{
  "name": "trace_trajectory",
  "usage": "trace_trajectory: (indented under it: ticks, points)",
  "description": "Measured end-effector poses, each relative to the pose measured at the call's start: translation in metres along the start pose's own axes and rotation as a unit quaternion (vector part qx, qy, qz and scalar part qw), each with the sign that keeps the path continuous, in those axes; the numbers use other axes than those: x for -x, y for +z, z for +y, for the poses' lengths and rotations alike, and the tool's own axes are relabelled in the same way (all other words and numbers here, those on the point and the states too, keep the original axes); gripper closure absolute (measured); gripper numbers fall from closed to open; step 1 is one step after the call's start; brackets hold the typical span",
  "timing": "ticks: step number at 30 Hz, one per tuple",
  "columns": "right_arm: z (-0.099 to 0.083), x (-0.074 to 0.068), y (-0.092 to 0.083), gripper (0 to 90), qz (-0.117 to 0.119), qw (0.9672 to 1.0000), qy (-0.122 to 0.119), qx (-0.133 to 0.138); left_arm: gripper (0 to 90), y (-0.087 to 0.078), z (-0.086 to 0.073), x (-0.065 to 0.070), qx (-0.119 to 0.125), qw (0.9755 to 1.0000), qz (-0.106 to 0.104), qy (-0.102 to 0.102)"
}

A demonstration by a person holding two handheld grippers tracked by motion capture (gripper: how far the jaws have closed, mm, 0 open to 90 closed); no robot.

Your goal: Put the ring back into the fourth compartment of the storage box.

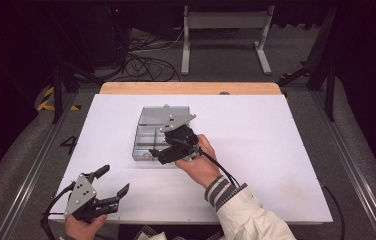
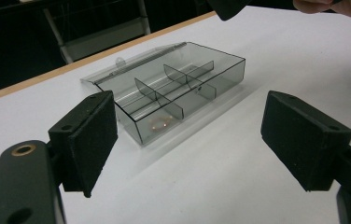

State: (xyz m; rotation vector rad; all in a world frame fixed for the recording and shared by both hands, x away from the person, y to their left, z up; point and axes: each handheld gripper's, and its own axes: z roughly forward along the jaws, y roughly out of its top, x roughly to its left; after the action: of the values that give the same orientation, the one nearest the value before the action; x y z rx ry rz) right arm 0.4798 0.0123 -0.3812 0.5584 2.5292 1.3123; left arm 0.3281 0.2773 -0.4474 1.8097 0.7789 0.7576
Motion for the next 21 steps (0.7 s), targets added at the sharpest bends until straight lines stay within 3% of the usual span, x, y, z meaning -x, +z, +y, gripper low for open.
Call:
trace_trajectory:
  ticks: [11,13,21]
  points:
    - [-0.001,0.001,-0.012,11.6,0.005,1.0000,-0.002,0.003,19.0,0.000,0.000,-0.001,0.000,1.0000,0.000,0.003]
    - [-0.002,0.003,-0.019,6.0,0.005,1.0000,-0.002,-0.001,19.0,0.000,0.000,0.000,-0.001,1.0000,-0.001,0.000]
    - [-0.015,0.010,-0.041,2.0,0.003,1.0000,0.003,0.007,19.0,0.001,0.000,0.001,-0.001,1.0000,-0.002,0.001]
